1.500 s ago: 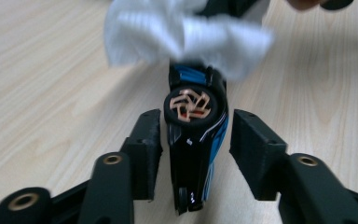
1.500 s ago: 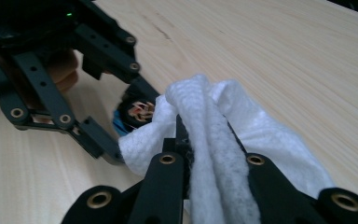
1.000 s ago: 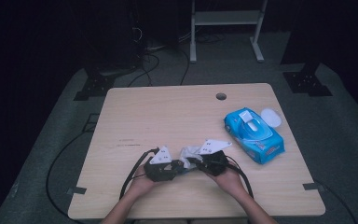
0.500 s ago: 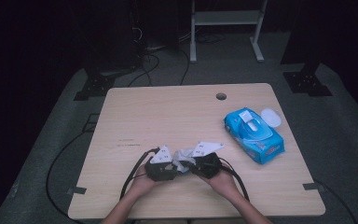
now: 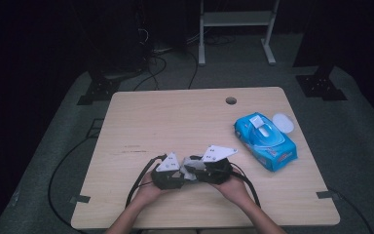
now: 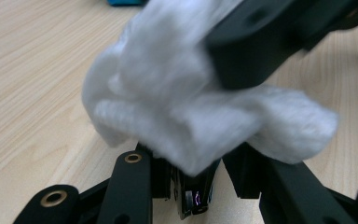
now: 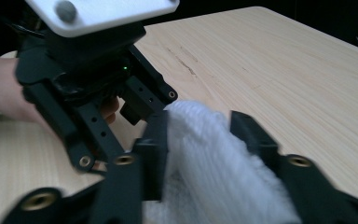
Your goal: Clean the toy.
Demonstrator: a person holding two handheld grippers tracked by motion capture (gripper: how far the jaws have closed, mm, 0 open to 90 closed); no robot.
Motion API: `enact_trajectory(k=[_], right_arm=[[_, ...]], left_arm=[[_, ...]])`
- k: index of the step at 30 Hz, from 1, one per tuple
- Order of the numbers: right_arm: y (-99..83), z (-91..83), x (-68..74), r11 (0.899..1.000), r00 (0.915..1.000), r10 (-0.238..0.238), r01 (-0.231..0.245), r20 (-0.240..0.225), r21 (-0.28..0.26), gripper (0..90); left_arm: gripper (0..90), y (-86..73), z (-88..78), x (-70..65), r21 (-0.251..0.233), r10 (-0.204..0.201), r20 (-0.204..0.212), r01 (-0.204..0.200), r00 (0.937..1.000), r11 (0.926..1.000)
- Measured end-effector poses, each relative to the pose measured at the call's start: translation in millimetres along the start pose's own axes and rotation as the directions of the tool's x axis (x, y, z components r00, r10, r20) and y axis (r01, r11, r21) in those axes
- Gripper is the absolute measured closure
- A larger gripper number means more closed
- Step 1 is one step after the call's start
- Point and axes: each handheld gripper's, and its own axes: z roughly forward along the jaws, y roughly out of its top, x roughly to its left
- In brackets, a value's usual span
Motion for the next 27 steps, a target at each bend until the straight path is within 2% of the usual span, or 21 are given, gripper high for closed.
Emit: enact_trajectory(k=[1, 2, 3, 5, 9, 10, 11, 12, 13, 14, 18, 20, 23, 26, 27], right_arm=[[0.0, 0.0, 0.0, 1.000, 1.0000, 0.000, 0.000, 0.000, 0.000, 66.7], [-3.9, 4.2, 1.6, 1.000, 1.0000, 0.001, -0.001, 0.003, 0.009, 75.9], [-3.9, 4.2, 1.6, 1.000, 1.0000, 0.001, -0.001, 0.003, 0.009, 75.9], [-8.9, 5.5, 0.0, 1.000, 0.9997, 0.021, -0.021, -0.013, 0.013, 82.9], [-10.6, 1.0, -7.3, 0.999, 0.9993, 0.036, -0.036, 0.008, 0.021, 85.0], [-13.0, -5.5, -15.6, 0.999, 0.9980, 0.032, -0.034, 0.055, 0.033, 85.6], [-13.0, -5.5, -15.6, 0.999, 0.9980, 0.032, -0.034, 0.055, 0.033, 85.6], [-14.1, -8.2, -18.4, 0.998, 0.9965, 0.032, -0.036, 0.077, 0.044, 85.7], [-17.5, -14.3, -26.0, 0.998, 0.9920, 0.032, -0.040, 0.122, 0.058, 85.7], [-18.9, -16.7, -28.9, 0.997, 0.9901, 0.035, -0.044, 0.136, 0.061, 85.7], [-19.3, -20.6, -32.2, 0.997, 0.9869, 0.040, -0.051, 0.156, 0.065, 85.9], [-15.5, -18.3, -26.0, 0.998, 0.9908, 0.039, -0.046, 0.129, 0.050, 85.7], [-11.0, -14.4, -18.0, 0.998, 0.9928, 0.007, -0.014, 0.120, 0.057, 82.3], [-5.2, -13.4, -12.1, 0.997, 0.9929, -0.037, 0.029, 0.114, 0.068, 70.0], [-3.7, -17.2, -14.9, 0.996, 0.9948, -0.035, 0.027, 0.096, 0.081, 61.7]], left_arm=[[64.8, 0.0, 0.0, 0.0, 0.000, 0.000, 0.000, 0.000, 1.0000, 1.0000], [64.9, -0.1, -0.1, 0.0, 0.001, 0.002, -0.001, -0.002, 1.0000, 1.0000], [64.9, -0.1, -0.1, 0.0, 0.001, 0.002, -0.001, -0.002, 1.0000, 1.0000], [64.9, -0.4, 0.0, 0.4, -0.001, 0.005, -0.001, -0.005, 1.0000, 1.0000], [65.0, 0.0, -2.0, 0.9, 0.003, 0.003, -0.003, -0.003, 1.0000, 1.0000], [65.0, 0.0, -3.1, 1.2, -0.004, 0.000, -0.004, 0.000, 1.0000, 1.0000], [65.0, 0.2, -4.2, 1.6, -0.005, -0.003, -0.006, 0.003, 1.0000, 1.0000], [65.0, 0.1, -5.1, 2.2, -0.011, -0.007, -0.006, 0.007, 1.0000, 0.9999], [65.0, 0.1, -5.9, 2.9, -0.012, -0.009, -0.005, 0.009, 0.9999, 0.9999], [65.0, 0.0, -6.3, 3.6, -0.010, -0.009, -0.009, 0.009, 0.9999, 0.9999], [65.2, 0.1, -5.7, 3.1, -0.011, -0.007, -0.010, 0.007, 0.9999, 0.9999], [65.4, 0.1, -4.9, 2.7, -0.016, -0.009, -0.010, 0.009, 0.9999, 0.9998], [65.3, 0.1, -5.1, 2.7, -0.015, -0.012, -0.012, 0.012, 0.9998, 0.9998], [65.2, 0.1, -6.2, 2.4, -0.008, -0.005, -0.016, 0.005, 0.9999, 1.0000], [65.2, 0.0, -6.1, 3.1, -0.009, -0.002, -0.013, 0.002, 0.9999, 1.0000]])
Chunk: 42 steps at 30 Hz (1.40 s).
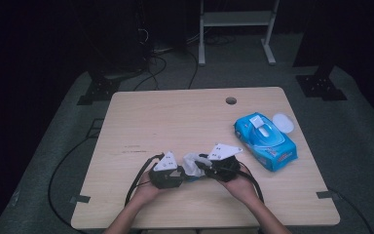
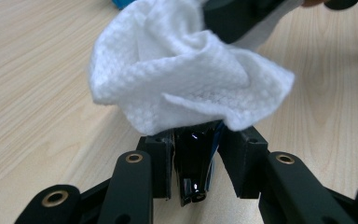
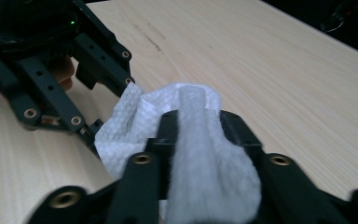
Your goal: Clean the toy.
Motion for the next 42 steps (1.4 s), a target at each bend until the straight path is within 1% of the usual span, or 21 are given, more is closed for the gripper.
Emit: enact_trajectory(k=[1, 2, 5, 8, 10, 12, 13, 14, 15, 18, 22, 23, 24, 25, 29, 32, 34, 35, 37, 39, 42], right_arm=[[0.0, 0.0, 0.0, 1.000, 1.0000, 0.000, 0.000, 0.000, 0.000, 61.7], [-1.0, -5.8, -4.5, 1.000, 0.9995, 0.020, -0.021, -0.022, -0.022, 56.8], [-1.6, -8.7, -6.1, 0.996, 0.9956, 0.059, -0.063, -0.072, -0.055, 54.2], [-0.1, 0.3, 2.7, 0.996, 0.9938, 0.051, -0.058, -0.099, -0.067, 54.4], [0.7, 10.2, 9.5, 0.998, 0.9942, 0.026, -0.033, -0.104, -0.062, 54.8], [0.5, 19.3, 15.5, 0.999, 0.9956, 0.006, -0.010, -0.093, -0.036, 58.7], [-0.5, 21.9, 18.8, 0.999, 0.9963, 0.008, -0.011, -0.086, -0.032, 63.1], [-0.5, 21.9, 18.8, 0.999, 0.9963, 0.008, -0.011, -0.086, -0.032, 63.1], [-3.6, 23.4, 22.3, 0.999, 0.9970, -0.007, 0.003, -0.076, -0.048, 75.2], [-3.9, 22.2, 22.3, 0.999, 0.9967, -0.010, 0.007, -0.081, -0.046, 80.7], [-5.6, 14.1, 11.2, 1.000, 0.9981, 0.015, -0.016, -0.060, -0.027, 83.0], [-8.9, 6.9, 2.3, 1.000, 0.9994, 0.024, -0.024, -0.027, -0.018, 83.5], [-8.9, 6.9, 2.3, 1.000, 0.9994, 0.024, -0.024, -0.027, -0.018, 83.5], [-13.7, -2.5, -7.4, 1.000, 0.9991, 0.028, -0.028, 0.032, -0.002, 83.7], [-19.6, -10.8, -17.2, 0.997, 0.9942, 0.083, -0.083, 0.068, -0.002, 83.8], [-21.2, -9.7, -16.1, 0.994, 0.9935, 0.106, -0.106, 0.040, -0.015, 83.9], [-18.2, -3.9, -7.6, 0.997, 0.9966, 0.074, -0.074, 0.035, -0.011, 84.2], [-15.4, -0.1, -2.9, 0.998, 0.9979, 0.063, -0.063, -0.012, -0.014, 84.3], [-13.4, 3.5, 1.7, 0.998, 0.9975, 0.059, -0.059, -0.040, -0.017, 84.3], [-11.3, 6.1, 6.3, 0.999, 0.9979, 0.038, -0.039, -0.053, -0.020, 84.3], [-10.6, 7.4, 7.7, 0.999, 0.9983, 0.031, -0.032, -0.049, -0.022, 84.3]], left_arm=[[65.0, 0.0, 0.0, 0.0, 0.000, 0.000, 0.000, 0.000, 1.0000, 1.0000], [65.0, -0.1, 0.9, -0.1, -0.002, 0.000, -0.002, 0.000, 1.0000, 1.0000], [65.0, 0.0, 2.1, -0.7, -0.005, -0.005, 0.001, 0.005, 1.0000, 1.0000], [65.1, 0.4, 2.0, -1.4, -0.001, 0.000, 0.005, 0.000, 1.0000, 1.0000], [65.0, 0.4, 2.4, -1.8, -0.002, 0.009, 0.005, -0.009, 0.9999, 1.0000], [65.0, 0.5, 2.2, -2.1, 0.000, 0.014, 0.005, -0.014, 0.9999, 0.9999], [65.0, 0.5, 2.1, -2.1, 0.001, 0.013, 0.005, -0.013, 0.9999, 0.9999], [65.0, 0.5, 2.1, -2.1, 0.001, 0.013, 0.005, -0.013, 0.9999, 0.9999], [65.0, 0.3, 2.2, -1.9, 0.000, 0.012, 0.005, -0.012, 0.9999, 0.9999], [65.1, 0.3, 2.3, -2.1, 0.000, 0.012, 0.006, -0.012, 0.9999, 0.9999], [65.3, 0.7, 0.0, -1.4, 0.001, 0.014, -0.002, -0.014, 0.9999, 0.9999], [65.2, 1.0, -2.3, -0.6, -0.005, 0.012, -0.005, -0.012, 0.9999, 0.9999], [65.2, 1.0, -2.3, -0.6, -0.005, 0.012, -0.005, -0.012, 0.9999, 0.9999], [65.2, 1.2, -4.1, 0.1, -0.012, 0.009, -0.010, -0.009, 0.9999, 0.9999], [65.9, 0.9, -3.6, 1.2, -0.018, 0.000, -0.006, 0.000, 1.0000, 0.9998], [64.2, 0.9, 0.4, 0.7, -0.009, -0.003, 0.002, 0.004, 1.0000, 0.9999], [57.1, 2.0, 2.4, 0.6, -0.003, -0.011, 0.001, 0.011, 0.9999, 0.9999], [54.1, 2.5, 3.2, 0.6, -0.004, -0.014, 0.002, 0.014, 0.9999, 0.9999], [50.1, 4.0, 6.1, 1.3, -0.012, -0.037, 0.004, 0.037, 0.9993, 0.9993], [52.2, 4.4, 8.6, 1.8, -0.002, -0.034, 0.008, 0.034, 0.9994, 0.9994], [63.6, 3.9, 9.9, 0.8, 0.005, -0.015, 0.025, 0.015, 0.9996, 0.9999]])
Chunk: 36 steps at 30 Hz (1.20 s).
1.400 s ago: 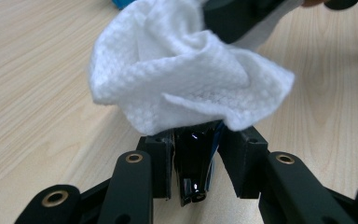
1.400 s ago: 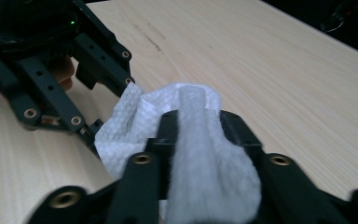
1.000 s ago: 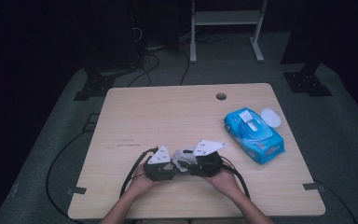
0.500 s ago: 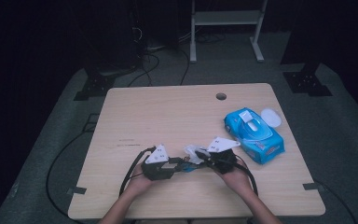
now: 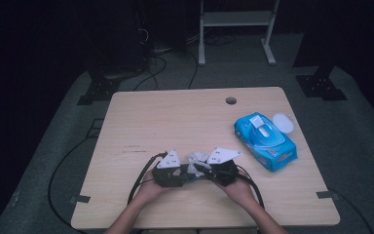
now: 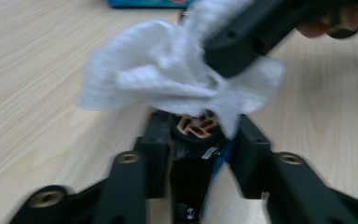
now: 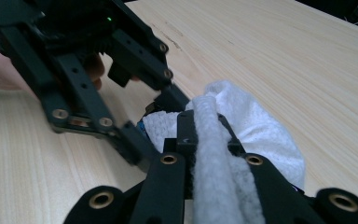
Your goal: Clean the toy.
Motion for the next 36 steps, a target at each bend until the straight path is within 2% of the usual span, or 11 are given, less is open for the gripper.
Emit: enact_trajectory(k=[7, 8, 11, 14, 18, 19, 20, 23, 28, 32, 36], right_arm=[[-3.5, -13.2, -16.7, 0.999, 0.9973, 0.033, -0.033, 0.065, 0.002, 84.7], [-7.6, -21.6, -27.6, 0.999, 0.9912, 0.049, -0.051, 0.123, 0.012, 84.7], [-12.8, -28.9, -39.2, 0.996, 0.9835, 0.088, -0.092, 0.158, 0.014, 84.7], [-13.9, -28.4, -37.4, 0.995, 0.9849, 0.098, -0.100, 0.143, 0.004, 84.7], [-7.0, -14.2, -14.5, 0.999, 0.9980, 0.053, -0.053, 0.033, 0.001, 84.6], [-4.1, -7.7, -6.9, 1.000, 0.9992, -0.006, 0.006, 0.040, 0.013, 84.5], [-4.1, -7.7, -6.9, 1.000, 0.9992, -0.006, 0.006, 0.040, 0.013, 84.5], [-5.3, -12.0, -16.5, 1.000, 0.9977, 0.020, -0.022, 0.065, 0.022, 84.6], [-18.1, -32.9, -48.8, 0.992, 0.9789, 0.119, -0.123, 0.166, 0.016, 84.7], [-16.0, -33.7, -49.3, 0.990, 0.9785, 0.137, -0.139, 0.154, -0.002, 84.7], [-7.4, -25.4, -37.2, 0.994, 0.9903, 0.105, -0.105, 0.091, -0.004, 84.6]], left_arm=[[65.3, 0.3, -1.7, -1.3, 0.015, 0.013, -0.023, -0.013, 0.9997, 0.9998], [65.2, 0.1, -1.8, -1.0, 0.014, 0.011, -0.022, -0.011, 0.9997, 0.9998], [65.1, -0.2, -1.5, -0.9, 0.009, 0.010, -0.020, -0.010, 0.9997, 0.9999], [65.1, -0.3, -1.7, -0.6, 0.011, 0.009, -0.018, -0.009, 0.9998, 0.9999], [65.1, -0.4, -2.3, -0.4, 0.013, 0.014, -0.022, -0.014, 0.9997, 0.9998], [65.1, -1.1, -4.1, 0.5, 0.015, 0.013, -0.028, -0.013, 0.9995, 0.9998], [65.1, -1.1, -4.1, 0.5, 0.015, 0.013, -0.028, -0.013, 0.9995, 0.9998], [65.2, -3.1, -7.6, 2.2, 0.016, 0.008, -0.034, -0.008, 0.9994, 0.9998], [65.2, -3.1, -7.1, 2.9, 0.015, 0.009, -0.031, -0.009, 0.9995, 0.9999], [65.2, -2.0, -5.9, 1.7, 0.018, 0.023, -0.033, -0.023, 0.9992, 0.9996], [65.1, -2.1, -5.4, 1.4, 0.014, 0.019, -0.035, -0.019, 0.9992, 0.9997]])
